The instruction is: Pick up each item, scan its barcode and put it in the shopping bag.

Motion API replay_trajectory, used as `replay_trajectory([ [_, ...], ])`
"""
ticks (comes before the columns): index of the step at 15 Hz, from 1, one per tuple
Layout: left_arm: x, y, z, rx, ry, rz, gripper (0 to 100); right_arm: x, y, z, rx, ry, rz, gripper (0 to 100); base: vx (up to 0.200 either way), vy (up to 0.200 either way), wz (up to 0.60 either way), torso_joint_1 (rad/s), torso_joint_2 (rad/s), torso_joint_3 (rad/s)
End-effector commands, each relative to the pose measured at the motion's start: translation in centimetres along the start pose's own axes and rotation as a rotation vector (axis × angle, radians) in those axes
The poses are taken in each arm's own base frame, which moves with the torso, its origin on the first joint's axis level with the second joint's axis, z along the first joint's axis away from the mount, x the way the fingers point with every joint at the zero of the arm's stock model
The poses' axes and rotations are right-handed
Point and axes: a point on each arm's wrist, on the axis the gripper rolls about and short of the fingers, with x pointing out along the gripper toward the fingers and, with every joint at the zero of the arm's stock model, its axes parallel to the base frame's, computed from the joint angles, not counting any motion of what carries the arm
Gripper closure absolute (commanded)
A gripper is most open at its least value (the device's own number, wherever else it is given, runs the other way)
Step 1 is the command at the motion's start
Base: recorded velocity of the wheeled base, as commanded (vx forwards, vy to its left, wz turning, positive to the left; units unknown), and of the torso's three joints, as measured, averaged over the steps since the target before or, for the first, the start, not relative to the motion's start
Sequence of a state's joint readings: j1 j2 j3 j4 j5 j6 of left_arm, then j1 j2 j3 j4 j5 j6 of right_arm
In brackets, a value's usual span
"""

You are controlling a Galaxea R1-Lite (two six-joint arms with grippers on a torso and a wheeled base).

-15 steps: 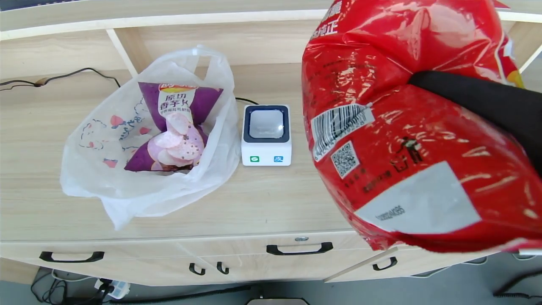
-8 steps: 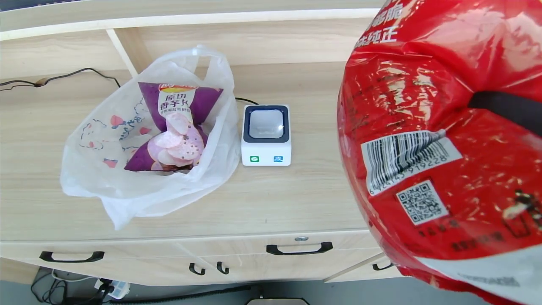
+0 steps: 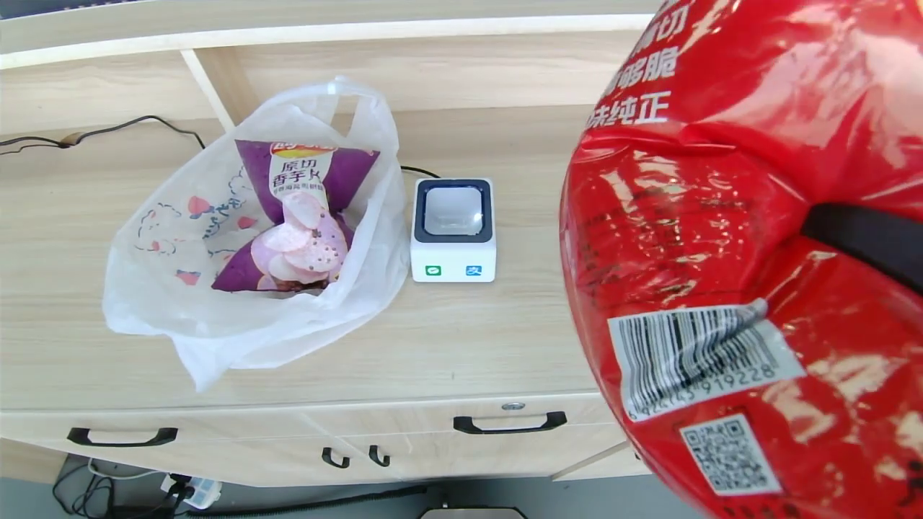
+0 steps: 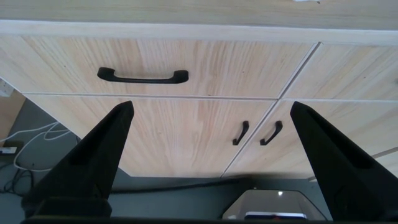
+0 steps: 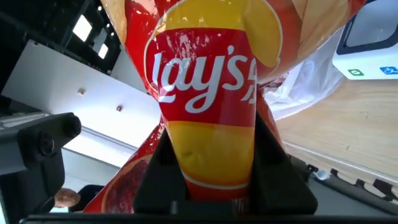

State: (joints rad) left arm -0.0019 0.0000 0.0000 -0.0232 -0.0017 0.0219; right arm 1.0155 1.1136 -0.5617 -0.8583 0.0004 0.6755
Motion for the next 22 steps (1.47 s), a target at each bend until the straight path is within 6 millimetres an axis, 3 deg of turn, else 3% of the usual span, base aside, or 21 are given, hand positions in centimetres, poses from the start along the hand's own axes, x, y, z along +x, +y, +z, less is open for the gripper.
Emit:
replay_trajectory([
  [1, 0.0, 0.0, 0.0, 0.0, 0.0, 0.001, 0, 0.7, -1.5, 0.6, -0.147, -0.02, -0.1, 100, 0.0, 0.0, 0.0, 0.0, 0.0, 0.0],
  [3, 0.0, 0.0, 0.0, -0.002, 0.002, 0.001, 0, 0.0, -3.5, 1.7, -0.476, -0.039, -0.266, 100, 0.0, 0.0, 0.0, 0.0, 0.0, 0.0],
  [7, 0.0, 0.0, 0.0, -0.002, 0.003, 0.0, 0, -0.9, -4.2, 3.8, -0.835, 0.007, -0.438, 100, 0.0, 0.0, 0.0, 0.0, 0.0, 0.0],
  [11, 0.0, 0.0, 0.0, 0.0, 0.005, 0.0, 0, 1.6, -3.7, 6.1, -0.995, -0.022, -0.546, 100, 0.0, 0.0, 0.0, 0.0, 0.0, 0.0],
  [17, 0.0, 0.0, 0.0, 0.001, 0.005, 0.0, 0, -0.4, -5.1, 5.2, -1.041, 0.024, -0.652, 100, -0.167, 0.0, 0.0, 0.006, 0.01, 0.0],
  [20, 0.0, 0.0, 0.0, 0.004, 0.006, -0.001, 0, -0.9, -5.6, 6.6, -1.047, -0.021, -0.747, 100, 0.0, 0.0, 0.0, 0.0, 0.0, 0.0],
  [22, 0.0, 0.0, 0.0, 0.003, 0.006, -0.001, 0, 0.1, -4.7, 8.2, -1.054, -0.084, -0.732, 100, 0.0, 0.2, 0.0, 0.017, 0.01, 0.0],
])
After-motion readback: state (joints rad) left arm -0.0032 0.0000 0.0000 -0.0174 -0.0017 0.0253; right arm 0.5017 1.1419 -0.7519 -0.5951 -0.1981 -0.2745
